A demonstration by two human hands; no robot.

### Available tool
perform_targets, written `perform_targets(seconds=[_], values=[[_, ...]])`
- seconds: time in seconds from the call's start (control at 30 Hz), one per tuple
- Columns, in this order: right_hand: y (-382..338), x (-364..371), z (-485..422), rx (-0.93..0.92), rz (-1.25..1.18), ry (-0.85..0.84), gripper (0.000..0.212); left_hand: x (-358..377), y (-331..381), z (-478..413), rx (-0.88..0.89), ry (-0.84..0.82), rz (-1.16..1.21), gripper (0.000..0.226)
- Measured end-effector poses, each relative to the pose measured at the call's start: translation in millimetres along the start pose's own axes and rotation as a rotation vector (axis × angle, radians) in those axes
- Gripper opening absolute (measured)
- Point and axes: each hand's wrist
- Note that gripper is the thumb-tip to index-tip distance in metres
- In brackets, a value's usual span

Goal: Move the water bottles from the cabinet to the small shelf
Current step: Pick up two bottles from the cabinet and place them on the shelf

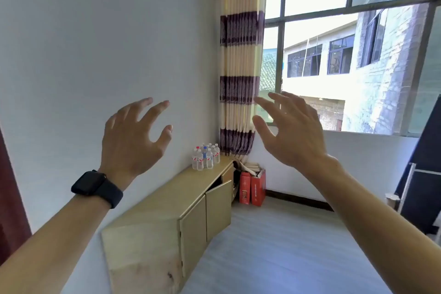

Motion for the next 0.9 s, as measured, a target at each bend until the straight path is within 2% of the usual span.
perform_targets(seconds=[0.1,0.2,0.5,0.67,0.9], values=[[12.3,7.6,17.6,-0.011,-0.075,0.104,0.041,19.5,8.4,12.7,0.022,0.036,-0.004,0.047],[25.2,36.4,42.7,-0.025,-0.14,0.09,0.038,54.9,5.8,34.5,0.035,-0.013,-0.023,0.04],[51.4,169.3,83.0,0.082,-0.218,-0.091,0.029,192.4,-20.2,62.9,-0.014,-0.314,-0.045,0.042],[80.6,267.3,70.0,0.149,-0.19,-0.251,0.033,301.8,-41.9,34.8,-0.033,-0.498,-0.049,0.043],[137.2,387.3,18.9,0.225,-0.155,-0.416,0.03,445.1,-62.1,-28.4,-0.014,-0.643,-0.043,0.039]])
Point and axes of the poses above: each hand's wrist, its own z-axis away from the middle knuckle, its own x-axis out of the palm, y = z × x, and after that the axes turned 8 degrees about -x, right-handed
